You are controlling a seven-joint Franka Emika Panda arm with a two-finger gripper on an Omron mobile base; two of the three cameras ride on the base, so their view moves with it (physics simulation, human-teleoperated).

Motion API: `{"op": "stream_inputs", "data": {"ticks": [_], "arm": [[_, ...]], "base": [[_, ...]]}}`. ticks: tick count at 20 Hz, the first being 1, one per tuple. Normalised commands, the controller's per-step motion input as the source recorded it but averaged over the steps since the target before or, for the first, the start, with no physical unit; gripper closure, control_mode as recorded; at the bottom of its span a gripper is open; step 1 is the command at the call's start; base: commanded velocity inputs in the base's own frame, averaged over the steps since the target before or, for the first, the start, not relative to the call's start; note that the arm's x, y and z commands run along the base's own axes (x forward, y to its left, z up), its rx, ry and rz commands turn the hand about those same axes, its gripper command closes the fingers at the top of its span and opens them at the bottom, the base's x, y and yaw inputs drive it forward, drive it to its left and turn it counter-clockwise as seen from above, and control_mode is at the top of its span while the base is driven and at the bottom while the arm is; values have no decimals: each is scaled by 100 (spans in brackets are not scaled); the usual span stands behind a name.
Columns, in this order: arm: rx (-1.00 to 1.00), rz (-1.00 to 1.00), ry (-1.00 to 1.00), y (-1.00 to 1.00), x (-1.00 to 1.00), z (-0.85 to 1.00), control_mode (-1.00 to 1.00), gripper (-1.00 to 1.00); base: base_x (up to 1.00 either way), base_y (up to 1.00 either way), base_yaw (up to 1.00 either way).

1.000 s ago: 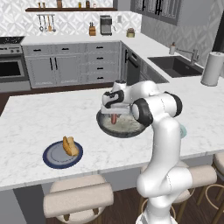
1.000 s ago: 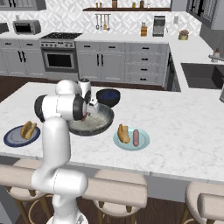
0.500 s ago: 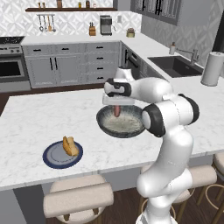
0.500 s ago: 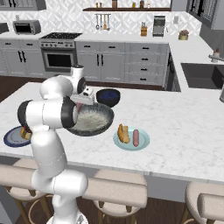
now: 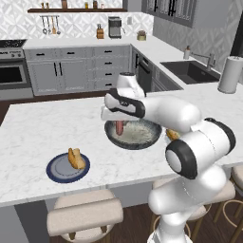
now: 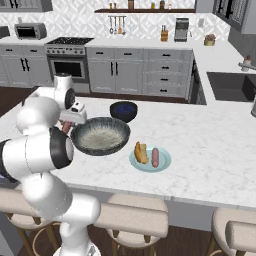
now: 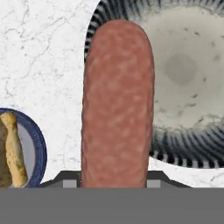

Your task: Place one bun and one sausage from the bowl on each plate.

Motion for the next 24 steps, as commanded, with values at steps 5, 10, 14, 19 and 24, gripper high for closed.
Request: {"op": "stream_inputs", "data": {"ticks": [5,10,14,19,24], "arm": [[-5,14,3,100,-50,0,-100,100],[-3,17,7,100,-9,0,-100,100],[0,13,14,89,0,0,-100,100],[-2,5,10,74,-11,-14,-100,100],[-5,0,3,50,0,-14,-100,100]], "base": [[0,0,0],[0,0,0],[0,0,0],[0,0,0],[0,0,0]]}}
